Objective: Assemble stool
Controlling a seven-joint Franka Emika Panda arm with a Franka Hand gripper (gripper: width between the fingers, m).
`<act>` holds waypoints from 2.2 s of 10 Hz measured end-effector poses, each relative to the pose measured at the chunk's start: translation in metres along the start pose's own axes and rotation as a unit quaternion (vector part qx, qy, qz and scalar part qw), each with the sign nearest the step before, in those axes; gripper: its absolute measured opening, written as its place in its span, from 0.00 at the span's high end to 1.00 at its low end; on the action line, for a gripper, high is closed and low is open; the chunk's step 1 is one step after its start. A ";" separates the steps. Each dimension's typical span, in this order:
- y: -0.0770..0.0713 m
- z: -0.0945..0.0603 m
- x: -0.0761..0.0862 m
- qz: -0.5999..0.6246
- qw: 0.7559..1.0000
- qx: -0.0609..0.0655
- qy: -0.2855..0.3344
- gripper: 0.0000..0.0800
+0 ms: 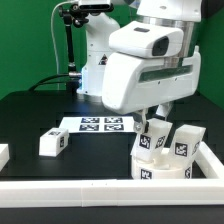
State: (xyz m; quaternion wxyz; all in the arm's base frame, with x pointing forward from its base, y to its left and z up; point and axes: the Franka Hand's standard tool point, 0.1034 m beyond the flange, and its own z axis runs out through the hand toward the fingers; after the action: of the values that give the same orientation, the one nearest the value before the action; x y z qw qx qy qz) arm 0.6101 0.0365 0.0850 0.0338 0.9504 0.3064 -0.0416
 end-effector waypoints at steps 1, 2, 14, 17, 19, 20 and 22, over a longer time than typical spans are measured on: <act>0.001 0.000 -0.001 0.057 0.998 0.012 0.005 0.58; 0.001 0.001 -0.002 0.109 0.994 0.024 0.008 0.58; -0.006 0.001 0.008 0.500 0.865 0.041 0.024 0.57; -0.007 0.001 0.009 0.573 0.818 0.044 0.021 0.57; -0.009 0.001 0.010 0.626 0.778 0.050 0.018 0.57; -0.010 0.001 0.011 0.648 0.760 0.051 0.016 0.57; -0.010 0.001 0.013 0.712 0.699 0.060 0.022 0.57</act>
Offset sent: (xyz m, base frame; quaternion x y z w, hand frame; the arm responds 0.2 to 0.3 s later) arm 0.0064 0.0074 0.0014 0.0409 0.0070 0.2271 0.9730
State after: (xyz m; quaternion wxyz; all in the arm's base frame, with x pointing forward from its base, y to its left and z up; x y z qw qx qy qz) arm 0.6147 0.0514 0.0824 -0.0106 0.8855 -0.4645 -0.0023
